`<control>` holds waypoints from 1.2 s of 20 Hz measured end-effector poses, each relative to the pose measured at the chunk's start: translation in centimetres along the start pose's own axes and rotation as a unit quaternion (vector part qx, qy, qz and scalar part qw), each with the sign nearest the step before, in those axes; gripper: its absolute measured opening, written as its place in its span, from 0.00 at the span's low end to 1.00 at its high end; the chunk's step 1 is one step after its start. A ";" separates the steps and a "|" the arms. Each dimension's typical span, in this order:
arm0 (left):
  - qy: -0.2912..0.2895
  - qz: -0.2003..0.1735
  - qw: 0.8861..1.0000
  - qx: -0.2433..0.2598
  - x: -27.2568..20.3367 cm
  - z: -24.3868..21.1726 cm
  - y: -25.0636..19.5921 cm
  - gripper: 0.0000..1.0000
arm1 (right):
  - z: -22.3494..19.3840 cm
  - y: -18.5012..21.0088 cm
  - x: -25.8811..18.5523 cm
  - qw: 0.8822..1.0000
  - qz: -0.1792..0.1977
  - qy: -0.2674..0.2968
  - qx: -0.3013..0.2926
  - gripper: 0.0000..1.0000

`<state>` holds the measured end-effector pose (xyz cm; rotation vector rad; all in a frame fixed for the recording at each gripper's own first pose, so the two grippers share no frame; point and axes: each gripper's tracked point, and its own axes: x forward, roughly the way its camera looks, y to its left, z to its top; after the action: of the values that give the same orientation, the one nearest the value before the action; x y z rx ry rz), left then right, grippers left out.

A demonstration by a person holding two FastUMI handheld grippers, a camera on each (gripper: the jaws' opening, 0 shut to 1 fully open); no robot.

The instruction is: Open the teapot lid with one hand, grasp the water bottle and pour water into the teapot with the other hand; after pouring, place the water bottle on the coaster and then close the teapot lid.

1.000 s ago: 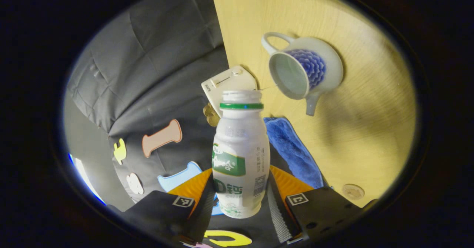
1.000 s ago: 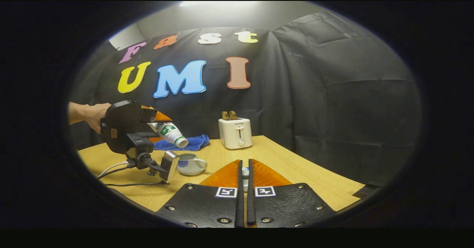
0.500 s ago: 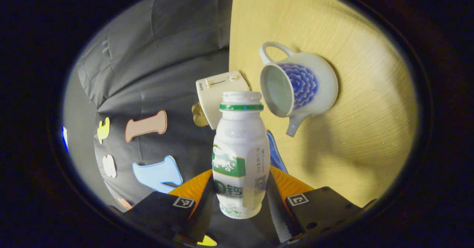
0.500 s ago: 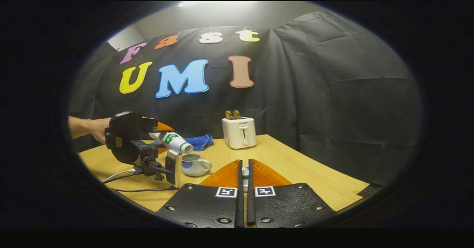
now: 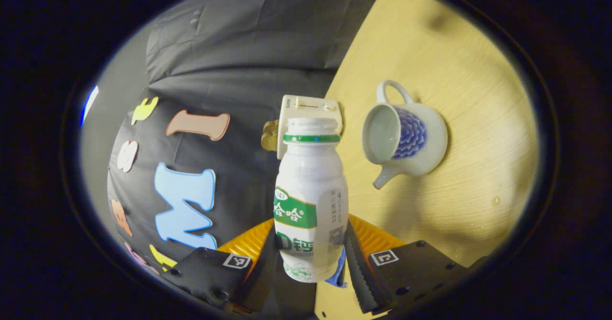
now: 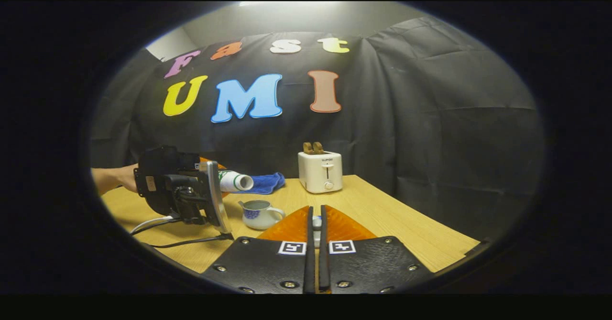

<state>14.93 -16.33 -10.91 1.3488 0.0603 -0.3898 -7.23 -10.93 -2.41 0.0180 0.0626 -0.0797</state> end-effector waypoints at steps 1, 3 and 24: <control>0.000 0.001 1.000 -0.018 -0.2 -0.2 -0.1 0.77 | 0.1 0.6 0.2 1.000 0.008 0.001 -0.003 0.00; -0.001 0.007 0.999 -0.046 -0.6 -0.9 0.1 0.81 | 0.2 1.5 0.9 1.000 0.022 0.002 -0.011 0.03; -0.017 0.093 0.914 -0.395 -3.2 -5.2 2.6 0.82 | 2.7 11.3 10.9 0.992 0.121 -0.014 -0.038 0.00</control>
<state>13.66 -10.12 -8.79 0.5379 0.0525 -0.1872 4.66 -0.58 -0.26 -0.0517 0.0348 0.1643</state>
